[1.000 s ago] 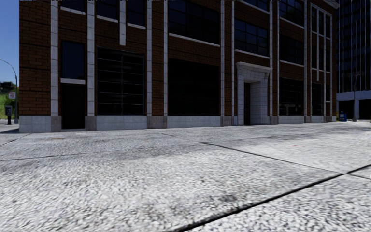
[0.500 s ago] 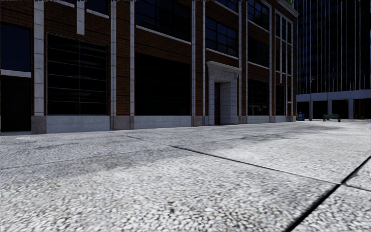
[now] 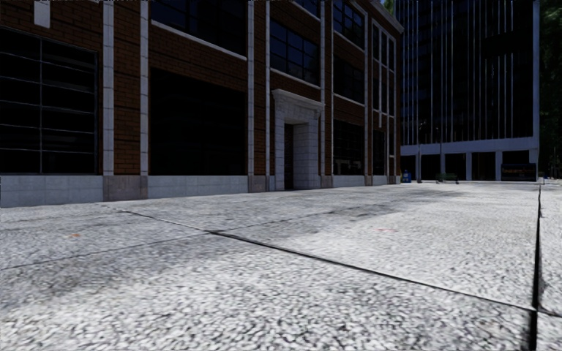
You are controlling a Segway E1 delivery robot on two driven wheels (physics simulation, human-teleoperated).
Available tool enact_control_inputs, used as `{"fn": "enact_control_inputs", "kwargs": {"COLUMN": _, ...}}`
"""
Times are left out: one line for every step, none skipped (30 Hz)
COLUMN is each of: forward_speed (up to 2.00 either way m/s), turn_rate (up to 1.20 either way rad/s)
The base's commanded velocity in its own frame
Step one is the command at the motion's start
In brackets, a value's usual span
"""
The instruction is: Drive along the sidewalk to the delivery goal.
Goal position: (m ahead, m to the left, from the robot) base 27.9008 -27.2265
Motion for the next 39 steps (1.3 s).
{"fn": "enact_control_inputs", "kwargs": {"forward_speed": 2.0, "turn_rate": -0.43}}
{"fn": "enact_control_inputs", "kwargs": {"forward_speed": 2.0, "turn_rate": -0.43}}
{"fn": "enact_control_inputs", "kwargs": {"forward_speed": 2.0, "turn_rate": -0.43}}
{"fn": "enact_control_inputs", "kwargs": {"forward_speed": 2.0, "turn_rate": -0.43}}
{"fn": "enact_control_inputs", "kwargs": {"forward_speed": 2.0, "turn_rate": -0.43}}
{"fn": "enact_control_inputs", "kwargs": {"forward_speed": 2.0, "turn_rate": -0.43}}
{"fn": "enact_control_inputs", "kwargs": {"forward_speed": 2.0, "turn_rate": -0.43}}
{"fn": "enact_control_inputs", "kwargs": {"forward_speed": 2.0, "turn_rate": -0.43}}
{"fn": "enact_control_inputs", "kwargs": {"forward_speed": 2.0, "turn_rate": -0.43}}
{"fn": "enact_control_inputs", "kwargs": {"forward_speed": 2.0, "turn_rate": -0.43}}
{"fn": "enact_control_inputs", "kwargs": {"forward_speed": 2.0, "turn_rate": -0.43}}
{"fn": "enact_control_inputs", "kwargs": {"forward_speed": 2.0, "turn_rate": -0.43}}
{"fn": "enact_control_inputs", "kwargs": {"forward_speed": 2.0, "turn_rate": -0.43}}
{"fn": "enact_control_inputs", "kwargs": {"forward_speed": 2.0, "turn_rate": -0.43}}
{"fn": "enact_control_inputs", "kwargs": {"forward_speed": 2.0, "turn_rate": -0.43}}
{"fn": "enact_control_inputs", "kwargs": {"forward_speed": 2.0, "turn_rate": -0.43}}
{"fn": "enact_control_inputs", "kwargs": {"forward_speed": 2.0, "turn_rate": -0.43}}
{"fn": "enact_control_inputs", "kwargs": {"forward_speed": 2.0, "turn_rate": -0.43}}
{"fn": "enact_control_inputs", "kwargs": {"forward_speed": 2.0, "turn_rate": -0.43}}
{"fn": "enact_control_inputs", "kwargs": {"forward_speed": 2.0, "turn_rate": -0.43}}
{"fn": "enact_control_inputs", "kwargs": {"forward_speed": 2.0, "turn_rate": -0.43}}
{"fn": "enact_control_inputs", "kwargs": {"forward_speed": 2.0, "turn_rate": -0.43}}
{"fn": "enact_control_inputs", "kwargs": {"forward_speed": 2.0, "turn_rate": -0.43}}
{"fn": "enact_control_inputs", "kwargs": {"forward_speed": 2.0, "turn_rate": -0.43}}
{"fn": "enact_control_inputs", "kwargs": {"forward_speed": 2.0, "turn_rate": -0.43}}
{"fn": "enact_control_inputs", "kwargs": {"forward_speed": 2.0, "turn_rate": -0.43}}
{"fn": "enact_control_inputs", "kwargs": {"forward_speed": 2.0, "turn_rate": -0.43}}
{"fn": "enact_control_inputs", "kwargs": {"forward_speed": 2.0, "turn_rate": -0.43}}
{"fn": "enact_control_inputs", "kwargs": {"forward_speed": 2.0, "turn_rate": -0.43}}
{"fn": "enact_control_inputs", "kwargs": {"forward_speed": 2.0, "turn_rate": -0.43}}
{"fn": "enact_control_inputs", "kwargs": {"forward_speed": 2.0, "turn_rate": -0.43}}
{"fn": "enact_control_inputs", "kwargs": {"forward_speed": 2.0, "turn_rate": -0.43}}
{"fn": "enact_control_inputs", "kwargs": {"forward_speed": 2.0, "turn_rate": -0.43}}
{"fn": "enact_control_inputs", "kwargs": {"forward_speed": 2.0, "turn_rate": -0.43}}
{"fn": "enact_control_inputs", "kwargs": {"forward_speed": 2.0, "turn_rate": -0.43}}
{"fn": "enact_control_inputs", "kwargs": {"forward_speed": 2.0, "turn_rate": -0.43}}
{"fn": "enact_control_inputs", "kwargs": {"forward_speed": 2.0, "turn_rate": -0.43}}
{"fn": "enact_control_inputs", "kwargs": {"forward_speed": 2.0, "turn_rate": -0.43}}
{"fn": "enact_control_inputs", "kwargs": {"forward_speed": 2.0, "turn_rate": -0.43}}
